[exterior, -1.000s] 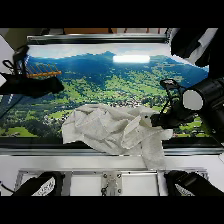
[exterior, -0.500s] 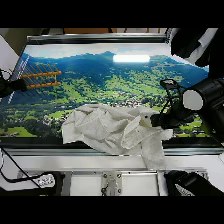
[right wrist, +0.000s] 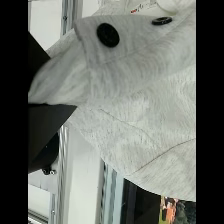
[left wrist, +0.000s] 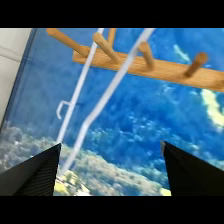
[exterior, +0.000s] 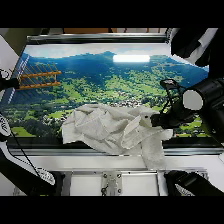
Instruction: Fold the clothes and pants, and hang the long-sleeved shirts on hangers.
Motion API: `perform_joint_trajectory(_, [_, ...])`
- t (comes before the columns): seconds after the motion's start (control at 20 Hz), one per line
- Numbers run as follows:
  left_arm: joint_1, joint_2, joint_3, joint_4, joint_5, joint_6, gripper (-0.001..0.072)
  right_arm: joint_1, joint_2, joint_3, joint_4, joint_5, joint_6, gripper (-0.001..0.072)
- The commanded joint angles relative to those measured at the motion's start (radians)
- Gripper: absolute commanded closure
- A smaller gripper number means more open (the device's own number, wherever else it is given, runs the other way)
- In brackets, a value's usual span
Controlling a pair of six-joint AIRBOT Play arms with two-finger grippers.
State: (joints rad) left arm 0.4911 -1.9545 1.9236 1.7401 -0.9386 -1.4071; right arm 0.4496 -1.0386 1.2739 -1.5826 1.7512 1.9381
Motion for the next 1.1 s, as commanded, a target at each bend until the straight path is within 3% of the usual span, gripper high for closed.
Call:
perform_joint_trajectory(0.0, [0.008,-0.146,0.146,0.072,-0.039,0.050,0.0021,0.001,-0.001,0.001,0.001,0.000,0.000,0.0685])
perform_joint_trajectory(0.25, [0.020,-0.197,0.094,0.147,0.069,0.061,0.0021,0.001,-0.001,0.001,0.001,0.000,0.000,0.0685])
perform_joint_trajectory(0.7, [0.059,-0.250,0.096,0.151,0.200,0.057,0.0022,0.001,-0.001,0.001,0.001,0.000,0.000,0.0685])
perform_joint_trajectory(1.05, [0.070,-0.291,0.096,0.144,0.231,0.057,0.0022,0.001,-0.001,0.001,0.001,0.000,0.000,0.0685])
